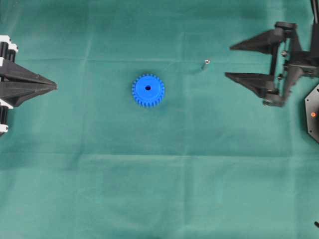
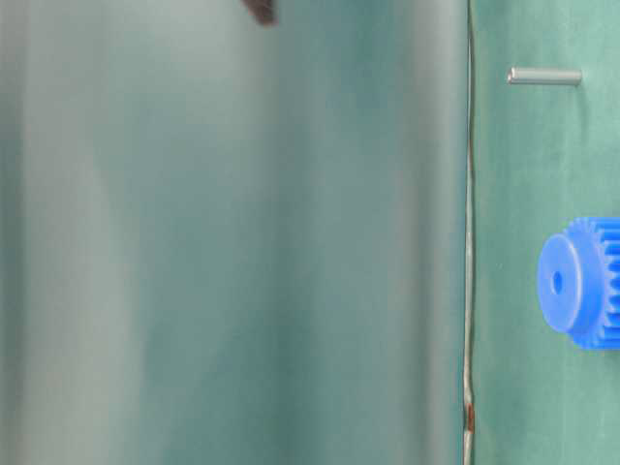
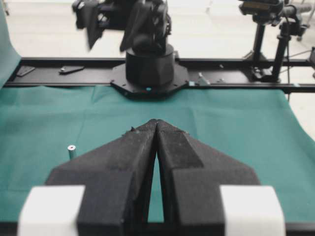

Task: Insert the shaft placed at a random location into the center hole of the medium gear at another random location.
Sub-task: 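Move the open right gripper toward the small silver shaft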

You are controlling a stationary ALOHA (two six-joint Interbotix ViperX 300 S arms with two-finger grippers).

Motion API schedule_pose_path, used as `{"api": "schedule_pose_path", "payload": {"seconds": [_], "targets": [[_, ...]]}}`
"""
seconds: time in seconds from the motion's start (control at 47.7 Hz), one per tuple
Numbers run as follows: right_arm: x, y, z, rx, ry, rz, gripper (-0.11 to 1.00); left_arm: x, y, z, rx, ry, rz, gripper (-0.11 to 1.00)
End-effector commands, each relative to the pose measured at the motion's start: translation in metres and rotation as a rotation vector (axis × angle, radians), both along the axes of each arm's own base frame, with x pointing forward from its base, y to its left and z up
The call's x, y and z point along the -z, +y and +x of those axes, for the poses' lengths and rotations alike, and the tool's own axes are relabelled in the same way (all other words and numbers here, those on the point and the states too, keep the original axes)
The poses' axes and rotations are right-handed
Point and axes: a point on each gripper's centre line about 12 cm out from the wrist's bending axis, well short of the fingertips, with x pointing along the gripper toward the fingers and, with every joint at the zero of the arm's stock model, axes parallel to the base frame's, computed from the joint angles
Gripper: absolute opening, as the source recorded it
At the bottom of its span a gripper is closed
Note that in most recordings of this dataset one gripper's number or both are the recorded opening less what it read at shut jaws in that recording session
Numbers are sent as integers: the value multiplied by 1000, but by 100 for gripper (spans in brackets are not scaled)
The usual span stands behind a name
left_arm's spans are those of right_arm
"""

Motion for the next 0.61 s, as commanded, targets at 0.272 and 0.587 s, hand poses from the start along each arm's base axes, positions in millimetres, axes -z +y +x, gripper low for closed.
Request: {"api": "schedule_pose_path", "payload": {"seconds": [0.272, 0.587], "targets": [[48, -34, 27, 93, 122, 13, 85, -8, 0, 3, 2, -18, 1, 0], [86, -48, 38, 127, 199, 39, 85, -8, -1, 3, 3, -18, 1, 0]]}}
